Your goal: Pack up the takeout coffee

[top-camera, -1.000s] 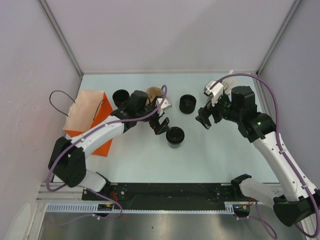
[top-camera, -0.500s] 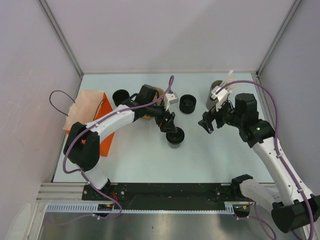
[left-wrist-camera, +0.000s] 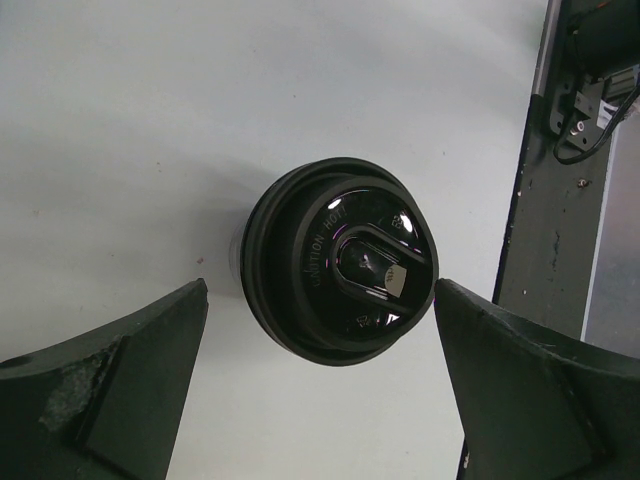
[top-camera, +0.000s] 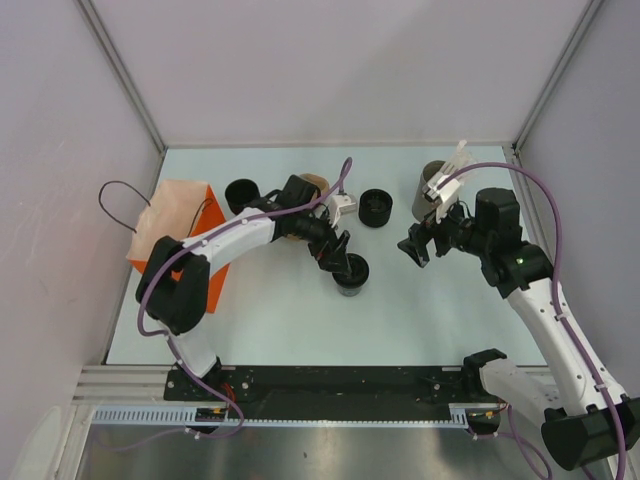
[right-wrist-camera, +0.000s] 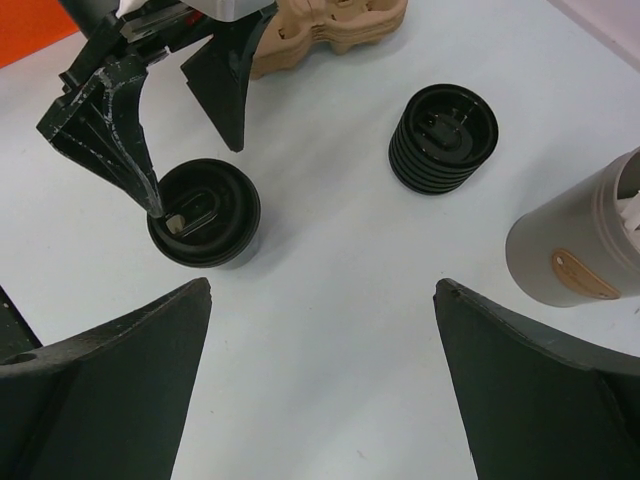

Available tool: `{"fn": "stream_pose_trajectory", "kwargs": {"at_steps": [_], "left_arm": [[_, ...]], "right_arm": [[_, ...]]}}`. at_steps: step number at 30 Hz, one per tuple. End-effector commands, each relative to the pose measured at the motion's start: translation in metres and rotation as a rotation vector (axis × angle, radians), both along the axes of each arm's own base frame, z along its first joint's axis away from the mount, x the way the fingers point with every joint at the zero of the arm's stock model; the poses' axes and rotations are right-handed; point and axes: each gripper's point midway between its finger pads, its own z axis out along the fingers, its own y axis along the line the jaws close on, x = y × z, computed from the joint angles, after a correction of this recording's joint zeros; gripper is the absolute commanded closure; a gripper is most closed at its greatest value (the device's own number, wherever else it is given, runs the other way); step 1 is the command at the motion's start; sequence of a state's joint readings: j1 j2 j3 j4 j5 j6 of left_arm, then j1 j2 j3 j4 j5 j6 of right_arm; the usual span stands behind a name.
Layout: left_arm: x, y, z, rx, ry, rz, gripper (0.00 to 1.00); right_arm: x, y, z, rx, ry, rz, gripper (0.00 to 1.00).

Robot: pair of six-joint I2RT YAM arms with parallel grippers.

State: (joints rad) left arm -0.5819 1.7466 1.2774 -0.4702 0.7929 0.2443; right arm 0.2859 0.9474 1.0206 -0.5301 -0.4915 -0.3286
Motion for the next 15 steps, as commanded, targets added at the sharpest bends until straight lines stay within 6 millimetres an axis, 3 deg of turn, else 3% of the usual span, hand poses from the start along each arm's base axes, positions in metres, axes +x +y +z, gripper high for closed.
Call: {"fn": "stream_pose_trajectory", "kwargs": {"at_steps": [1, 15], "left_arm": [[0.006, -0.004, 0.004, -0.016, 0.005, -0.002, 0.01], [0.017, -0.004, -0.004, -0.022, 0.041, 0.027, 0.17]], "right_arm": [[-0.001, 0.003, 0.015, 0.036, -0.054, 0.015, 0.02], [-0.002, 0.003, 0.014, 0.042, -0.053, 0.019, 0.05]]}}
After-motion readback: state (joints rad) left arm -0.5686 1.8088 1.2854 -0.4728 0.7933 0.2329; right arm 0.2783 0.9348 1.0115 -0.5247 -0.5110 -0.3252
